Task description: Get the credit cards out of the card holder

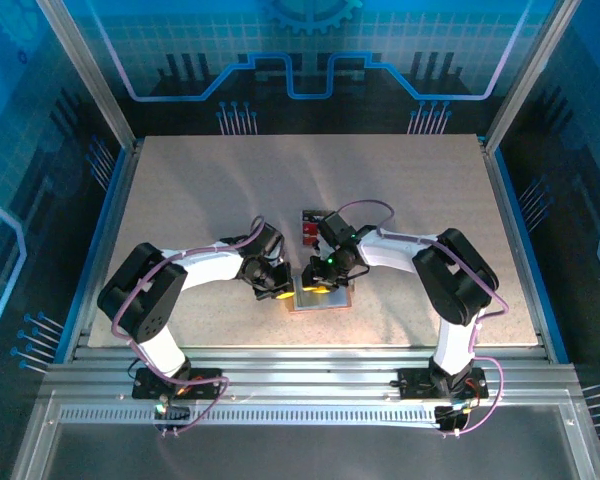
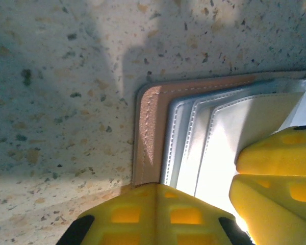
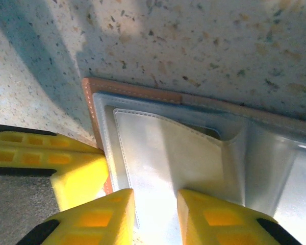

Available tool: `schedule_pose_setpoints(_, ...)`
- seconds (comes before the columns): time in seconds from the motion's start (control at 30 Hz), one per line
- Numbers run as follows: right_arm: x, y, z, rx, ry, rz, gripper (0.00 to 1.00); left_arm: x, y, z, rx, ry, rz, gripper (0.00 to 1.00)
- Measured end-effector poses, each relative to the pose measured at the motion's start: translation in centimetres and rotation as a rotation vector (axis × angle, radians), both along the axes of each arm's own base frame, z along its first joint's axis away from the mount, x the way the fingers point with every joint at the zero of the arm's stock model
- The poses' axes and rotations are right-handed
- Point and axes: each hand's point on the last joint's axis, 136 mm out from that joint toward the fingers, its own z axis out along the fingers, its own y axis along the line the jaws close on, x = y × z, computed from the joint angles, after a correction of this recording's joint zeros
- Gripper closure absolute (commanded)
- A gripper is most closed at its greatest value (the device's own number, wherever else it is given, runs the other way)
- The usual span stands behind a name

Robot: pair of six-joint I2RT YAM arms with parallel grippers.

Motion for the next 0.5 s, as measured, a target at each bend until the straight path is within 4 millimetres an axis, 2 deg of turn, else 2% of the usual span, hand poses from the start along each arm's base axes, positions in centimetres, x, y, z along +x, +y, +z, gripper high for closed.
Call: schedule_pose_setpoints(0.5, -0.26, -0.89, 0.02, 0.02, -0.006, -0.011, 0.7, 0.02, 0.21, -0.05, 0.007, 0.002, 0.001, 1.0)
